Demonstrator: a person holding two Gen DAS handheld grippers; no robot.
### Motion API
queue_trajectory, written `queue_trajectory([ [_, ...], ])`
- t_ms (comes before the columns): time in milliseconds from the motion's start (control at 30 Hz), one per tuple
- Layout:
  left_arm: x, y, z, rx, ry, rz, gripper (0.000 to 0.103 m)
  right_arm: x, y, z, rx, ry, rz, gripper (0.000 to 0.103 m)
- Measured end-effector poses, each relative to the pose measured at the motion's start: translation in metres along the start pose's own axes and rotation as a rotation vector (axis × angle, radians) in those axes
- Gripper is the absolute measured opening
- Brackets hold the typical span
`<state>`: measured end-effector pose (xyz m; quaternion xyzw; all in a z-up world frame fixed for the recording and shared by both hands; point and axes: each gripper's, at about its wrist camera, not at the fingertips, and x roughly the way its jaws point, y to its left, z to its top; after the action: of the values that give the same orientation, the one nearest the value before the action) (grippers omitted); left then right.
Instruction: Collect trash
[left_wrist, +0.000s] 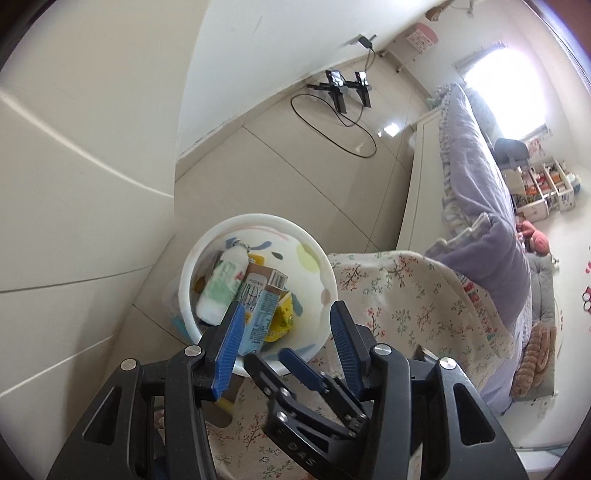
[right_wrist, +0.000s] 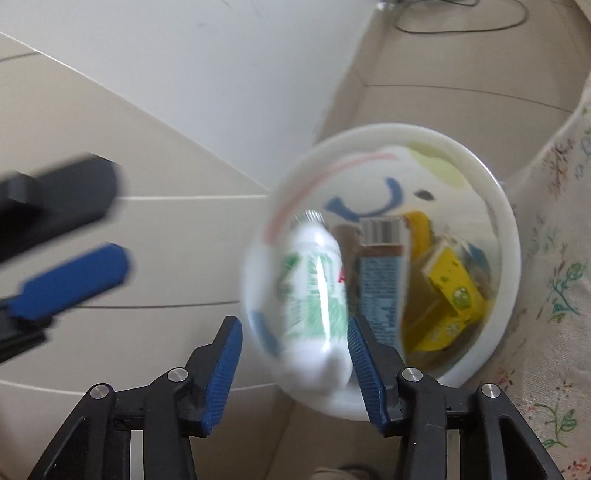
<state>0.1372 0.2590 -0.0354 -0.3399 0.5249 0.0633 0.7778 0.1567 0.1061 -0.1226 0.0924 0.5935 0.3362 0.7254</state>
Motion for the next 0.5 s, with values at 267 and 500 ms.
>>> queue_trajectory([
  [267, 0.005, -0.025, -0.039, 0.13, -0.02, 0.088, 0.051, -0.064, -0.029, -0.041, -0.057, -0.048, -0.066, 0.053],
  [500, -0.005, -0.055, -0.142, 0.308, -0.131, 0.22, 0.051, -0.156, -0.048, -0.102, -0.035, -0.223, -0.183, 0.057],
])
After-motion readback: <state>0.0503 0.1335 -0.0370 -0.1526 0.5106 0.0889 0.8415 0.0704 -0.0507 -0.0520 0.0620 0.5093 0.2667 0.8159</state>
